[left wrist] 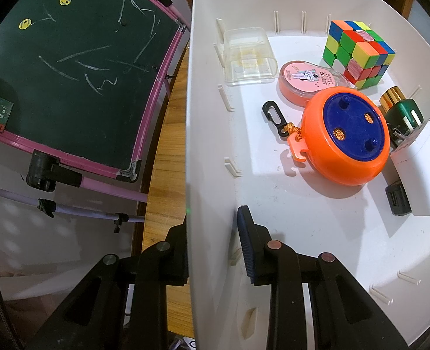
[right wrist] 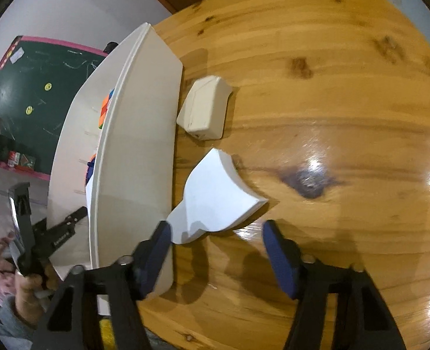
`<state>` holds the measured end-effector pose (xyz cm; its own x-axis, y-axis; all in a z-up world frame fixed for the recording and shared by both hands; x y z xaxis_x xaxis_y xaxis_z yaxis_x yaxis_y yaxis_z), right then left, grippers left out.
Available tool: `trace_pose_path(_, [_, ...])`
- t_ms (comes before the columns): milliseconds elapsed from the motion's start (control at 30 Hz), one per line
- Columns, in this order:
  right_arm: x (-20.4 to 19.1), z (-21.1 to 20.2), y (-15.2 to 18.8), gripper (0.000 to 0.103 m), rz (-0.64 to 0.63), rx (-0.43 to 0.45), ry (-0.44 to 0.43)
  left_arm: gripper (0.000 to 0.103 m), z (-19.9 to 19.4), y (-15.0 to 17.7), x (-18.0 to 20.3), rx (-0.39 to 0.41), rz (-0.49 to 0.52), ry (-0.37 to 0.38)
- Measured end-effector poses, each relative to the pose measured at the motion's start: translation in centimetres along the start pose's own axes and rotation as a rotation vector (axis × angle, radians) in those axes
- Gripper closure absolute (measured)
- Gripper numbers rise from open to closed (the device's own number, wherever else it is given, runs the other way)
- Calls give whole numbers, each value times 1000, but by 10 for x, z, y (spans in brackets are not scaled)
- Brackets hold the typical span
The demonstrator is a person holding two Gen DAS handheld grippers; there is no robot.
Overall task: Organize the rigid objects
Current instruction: 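Move the right gripper to the white plastic scoop and grasp it, then lift the white scoop and carry it into the white tray, release it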
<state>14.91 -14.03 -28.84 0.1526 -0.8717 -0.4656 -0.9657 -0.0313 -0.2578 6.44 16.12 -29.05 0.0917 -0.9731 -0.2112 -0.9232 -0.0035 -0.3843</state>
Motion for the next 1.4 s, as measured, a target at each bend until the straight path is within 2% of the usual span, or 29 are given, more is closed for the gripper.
trace_pose_path(100, [-1, 2, -1, 51, 36, -5, -33, 71, 0, 0, 0, 0, 0, 0])
trace_pose_path(433, [1, 3, -13, 51, 6, 23, 36, 71, 0, 0, 0, 0, 0, 0])
trace_pose_path(633, [-9, 8, -17, 51, -141, 22, 94, 71, 0, 0, 0, 1, 0, 0])
trace_pose_path(833, [-16, 9, -15, 49, -315, 7, 68, 71, 0, 0, 0, 1, 1, 0])
trace_pose_path(967, [-20, 7, -11, 38, -453, 18, 76, 71, 0, 0, 0, 1, 0, 0])
trace_pose_path(1067, [-26, 3, -6, 36, -575, 49, 94, 71, -1, 0, -1, 0, 0, 0])
trace_pose_path(1400, [-31, -4, 7, 36, -686, 55, 97, 71, -1, 0, -1, 1, 1, 0])
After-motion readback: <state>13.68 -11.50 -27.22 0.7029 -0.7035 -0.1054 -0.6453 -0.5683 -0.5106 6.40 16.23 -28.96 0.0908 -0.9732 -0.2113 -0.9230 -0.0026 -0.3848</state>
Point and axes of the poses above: each gripper's, at about its wrist camera, not at the fingertips, and z roughly the way its jaws point, x to its right, y to its underside, the point moved 9 cm from there along z, roughly the way its jaws point, and after that the axes turned 6 degrees about x, right-handed, at the moved point
